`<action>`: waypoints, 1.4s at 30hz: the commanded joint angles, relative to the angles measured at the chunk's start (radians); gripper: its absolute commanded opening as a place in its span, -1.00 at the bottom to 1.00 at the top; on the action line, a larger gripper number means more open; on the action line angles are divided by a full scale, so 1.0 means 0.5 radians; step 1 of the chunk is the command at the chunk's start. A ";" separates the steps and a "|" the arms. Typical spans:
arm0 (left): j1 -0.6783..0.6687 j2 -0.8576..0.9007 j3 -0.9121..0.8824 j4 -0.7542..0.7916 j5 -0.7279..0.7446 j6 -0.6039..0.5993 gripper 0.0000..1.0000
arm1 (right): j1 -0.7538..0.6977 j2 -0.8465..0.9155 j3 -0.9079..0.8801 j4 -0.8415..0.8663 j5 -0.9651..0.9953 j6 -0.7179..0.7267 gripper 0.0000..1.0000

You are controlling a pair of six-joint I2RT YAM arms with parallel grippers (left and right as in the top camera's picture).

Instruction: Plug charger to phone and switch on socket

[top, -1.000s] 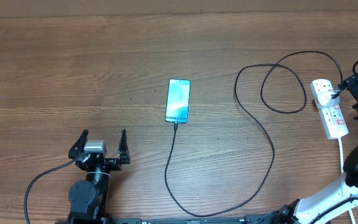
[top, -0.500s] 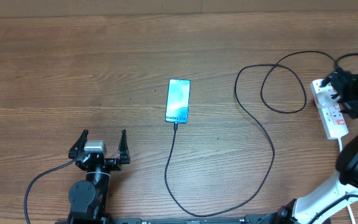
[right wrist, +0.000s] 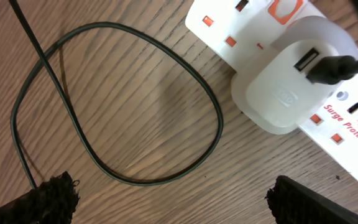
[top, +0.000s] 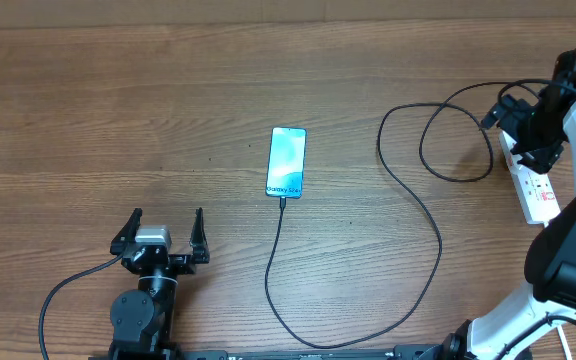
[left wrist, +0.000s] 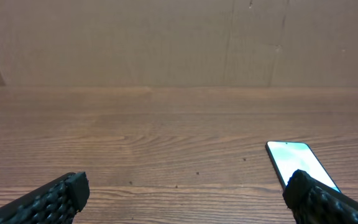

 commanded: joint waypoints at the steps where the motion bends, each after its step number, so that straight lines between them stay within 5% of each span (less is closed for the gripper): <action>1: 0.021 -0.024 -0.006 0.001 0.005 0.053 0.99 | -0.005 -0.114 -0.011 0.006 0.002 -0.015 1.00; 11: 0.021 -0.024 -0.006 0.001 0.005 0.053 1.00 | 0.084 -0.335 -0.187 0.054 0.002 -0.015 1.00; 29: 0.021 -0.024 -0.006 0.001 0.005 0.053 0.99 | 0.158 -0.989 -1.261 0.371 0.002 -0.015 1.00; 42: 0.021 -0.024 -0.006 0.001 0.005 0.053 1.00 | 0.159 -1.263 -1.524 0.371 0.002 -0.015 1.00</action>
